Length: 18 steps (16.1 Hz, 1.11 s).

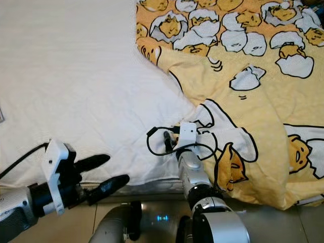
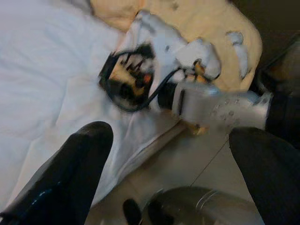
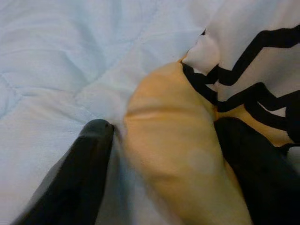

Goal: Clean up the room

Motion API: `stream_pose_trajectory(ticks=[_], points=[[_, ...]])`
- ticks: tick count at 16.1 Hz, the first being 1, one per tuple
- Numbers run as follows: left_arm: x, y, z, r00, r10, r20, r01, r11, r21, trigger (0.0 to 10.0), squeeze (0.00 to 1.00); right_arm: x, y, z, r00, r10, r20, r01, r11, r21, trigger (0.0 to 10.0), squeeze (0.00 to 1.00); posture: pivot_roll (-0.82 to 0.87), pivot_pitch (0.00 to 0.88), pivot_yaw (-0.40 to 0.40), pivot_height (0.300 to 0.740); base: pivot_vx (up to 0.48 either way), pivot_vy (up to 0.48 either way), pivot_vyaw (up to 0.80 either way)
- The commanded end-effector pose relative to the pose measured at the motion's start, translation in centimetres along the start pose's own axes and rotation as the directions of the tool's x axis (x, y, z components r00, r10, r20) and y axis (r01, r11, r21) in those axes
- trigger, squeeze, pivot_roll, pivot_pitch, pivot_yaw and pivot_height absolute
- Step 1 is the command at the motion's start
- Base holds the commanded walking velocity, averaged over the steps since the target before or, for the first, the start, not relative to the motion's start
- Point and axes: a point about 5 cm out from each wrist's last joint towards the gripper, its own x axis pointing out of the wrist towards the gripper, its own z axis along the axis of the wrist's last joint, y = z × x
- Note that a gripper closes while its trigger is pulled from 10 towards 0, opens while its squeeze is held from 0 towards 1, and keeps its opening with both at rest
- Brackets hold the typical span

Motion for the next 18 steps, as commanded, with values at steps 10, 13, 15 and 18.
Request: stream_pose_trajectory(ticks=[10,13,15,18], points=[[0.3,-2.0,-0.7,0.979,-0.201,-0.018,0.199,0.978,-0.062,10.0,0.0,-0.7,1.4,-2.4,0.995,0.073,-0.069,-0.071,0.997,0.034,0.0,0.0,0.32,0.319,0.068,0.732,0.0,0.0,0.0],[0.5,-1.6,-0.6,0.984,-0.179,-0.007,0.179,0.982,-0.063,10.0,0.0,-1.2,3.5,-3.4,0.985,0.156,-0.072,-0.152,0.987,0.055,0.0,0.0,0.31,0.316,0.062,0.732,0.0,0.0,0.0],[0.6,-1.5,-0.6,0.985,-0.174,-0.005,0.174,0.983,-0.061,10.0,0.0,-1.7,4.8,-3.9,0.976,0.209,-0.064,-0.204,0.976,0.073,0.0,0.0,0.31,0.313,0.057,0.732,0.0,0.0,0.0],[0.5,-1.4,-0.7,0.986,-0.165,0.003,0.164,0.984,-0.064,10.0,0.0,-3.4,7.7,-4.6,0.94,0.338,-0.039,-0.333,0.937,0.103,0.0,0.0,0.3,0.309,0.048,0.732,0.0,0.0,0.0]])
